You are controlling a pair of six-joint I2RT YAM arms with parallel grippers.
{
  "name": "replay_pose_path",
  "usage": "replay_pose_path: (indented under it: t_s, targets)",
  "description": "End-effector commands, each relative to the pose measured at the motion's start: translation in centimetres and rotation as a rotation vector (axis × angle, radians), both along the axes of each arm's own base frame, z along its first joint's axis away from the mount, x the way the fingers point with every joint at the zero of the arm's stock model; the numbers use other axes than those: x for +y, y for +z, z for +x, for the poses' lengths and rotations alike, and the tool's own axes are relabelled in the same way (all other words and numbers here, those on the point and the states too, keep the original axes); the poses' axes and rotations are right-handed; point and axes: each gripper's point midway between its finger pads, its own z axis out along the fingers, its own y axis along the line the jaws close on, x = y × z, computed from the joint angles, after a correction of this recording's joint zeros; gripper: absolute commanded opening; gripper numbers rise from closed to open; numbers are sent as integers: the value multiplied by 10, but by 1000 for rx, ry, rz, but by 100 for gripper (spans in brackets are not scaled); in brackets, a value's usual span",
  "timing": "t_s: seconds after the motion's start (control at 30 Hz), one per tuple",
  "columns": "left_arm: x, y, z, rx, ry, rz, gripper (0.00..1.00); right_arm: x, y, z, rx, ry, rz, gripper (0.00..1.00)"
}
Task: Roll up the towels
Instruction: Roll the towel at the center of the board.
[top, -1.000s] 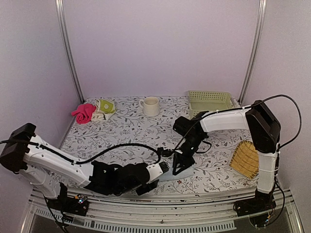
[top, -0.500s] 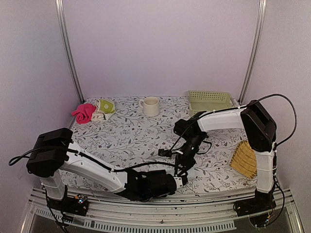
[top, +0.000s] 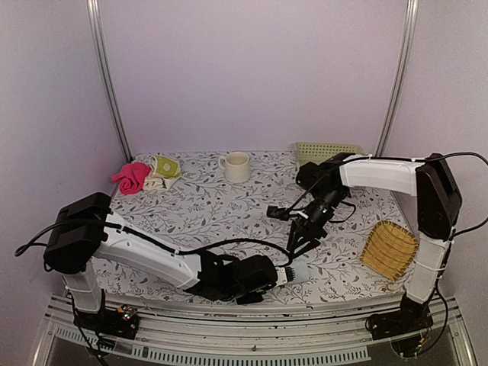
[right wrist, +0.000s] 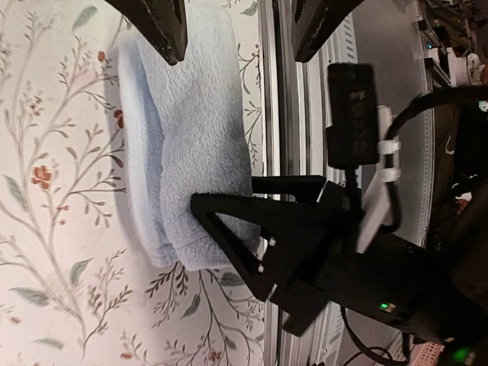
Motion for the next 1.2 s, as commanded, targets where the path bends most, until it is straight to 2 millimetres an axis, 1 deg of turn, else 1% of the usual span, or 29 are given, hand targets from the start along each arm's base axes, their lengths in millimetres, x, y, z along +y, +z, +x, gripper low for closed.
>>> replay_pose_path:
  t_s: [0.0, 0.13, 0.2, 0.23, 0.33, 0.43, 0.53, 0.6, 0.87, 1.03, 1.1, 1.17]
  targets:
    - [26, -39, -25, 279, -31, 118, 20, -18, 57, 8, -100, -39, 100, 49]
    - [22, -40, -31, 425, -29, 103, 18, -28, 83, 10, -203, -88, 156, 48]
    - [20, -34, -28, 475, -12, 86, 18, -35, 86, 16, -304, -120, 152, 48]
    - [23, -43, -26, 503, 4, 106, 17, -38, 86, 19, -352, -142, 148, 48]
    - [21, -44, -25, 572, 19, 95, 17, -47, 79, 23, -449, -172, 135, 48]
    - [16, -40, -25, 657, 18, 62, 17, -54, 67, 17, -492, -166, 124, 48]
    - [14, -38, -25, 770, 29, 32, 17, -58, 53, 15, -580, -148, 100, 49]
    - [14, -37, -20, 827, 53, 12, 17, -58, 44, 13, -635, -128, 77, 50]
    - [9, -29, -11, 965, 75, -68, 17, -42, -2, -5, -786, 3, -52, 50]
    - [11, -30, -5, 1018, 91, -85, 17, -22, -5, -6, -917, 65, -42, 53]
    - [11, -31, -3, 1020, 91, -89, 17, -14, -6, -5, -945, 83, -26, 53]
    - [10, -30, -1, 1017, 91, -93, 17, -6, -11, -4, -960, 102, -28, 54]
